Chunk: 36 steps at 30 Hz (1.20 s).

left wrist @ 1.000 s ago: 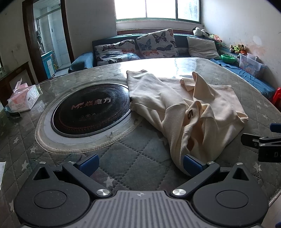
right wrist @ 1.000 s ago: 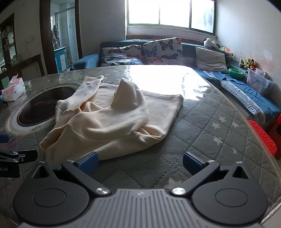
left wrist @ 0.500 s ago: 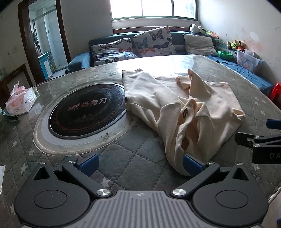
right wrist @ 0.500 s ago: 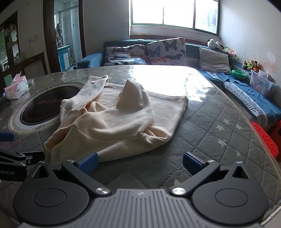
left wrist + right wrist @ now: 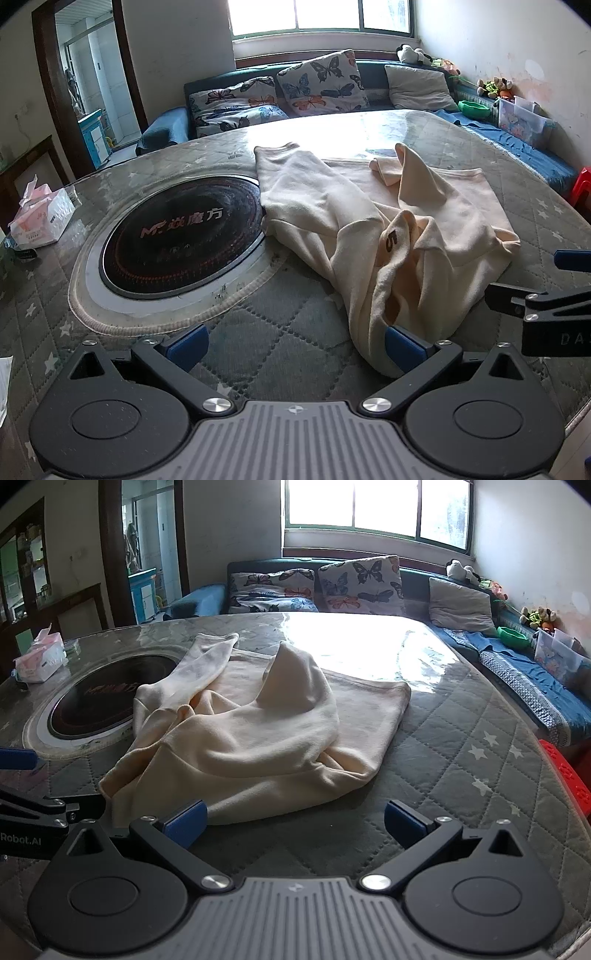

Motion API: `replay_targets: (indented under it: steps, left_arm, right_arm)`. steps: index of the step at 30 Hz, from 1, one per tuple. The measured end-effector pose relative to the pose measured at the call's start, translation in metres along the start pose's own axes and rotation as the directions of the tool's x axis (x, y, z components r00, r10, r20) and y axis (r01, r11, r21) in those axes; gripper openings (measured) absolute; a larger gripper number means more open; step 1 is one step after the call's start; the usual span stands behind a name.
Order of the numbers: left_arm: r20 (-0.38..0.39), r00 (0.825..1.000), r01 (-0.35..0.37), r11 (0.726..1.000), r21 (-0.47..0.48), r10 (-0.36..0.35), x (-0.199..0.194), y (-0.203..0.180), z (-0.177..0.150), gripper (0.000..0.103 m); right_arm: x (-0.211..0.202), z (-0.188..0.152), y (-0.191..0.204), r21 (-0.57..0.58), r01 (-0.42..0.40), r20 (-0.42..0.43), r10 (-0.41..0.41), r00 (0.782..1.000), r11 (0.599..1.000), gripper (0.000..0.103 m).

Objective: Fold clothes

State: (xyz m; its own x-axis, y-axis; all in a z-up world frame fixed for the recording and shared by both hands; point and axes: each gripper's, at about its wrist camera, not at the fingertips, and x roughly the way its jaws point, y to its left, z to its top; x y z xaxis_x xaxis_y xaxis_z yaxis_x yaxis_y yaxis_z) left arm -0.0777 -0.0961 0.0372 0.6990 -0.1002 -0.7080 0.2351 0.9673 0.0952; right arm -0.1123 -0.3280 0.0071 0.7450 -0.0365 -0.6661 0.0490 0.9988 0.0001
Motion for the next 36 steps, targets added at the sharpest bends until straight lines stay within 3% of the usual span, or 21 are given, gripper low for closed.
replay_targets:
  steps: [36]
  left_arm:
    - [0.017,1.000,-0.008,1.000,-0.011,0.008,0.018,0.012,0.035,0.103]
  right_arm:
    - [0.020,0.028,-0.005,0.001,-0.017,0.009,0.017,1.000,1.000,0.103]
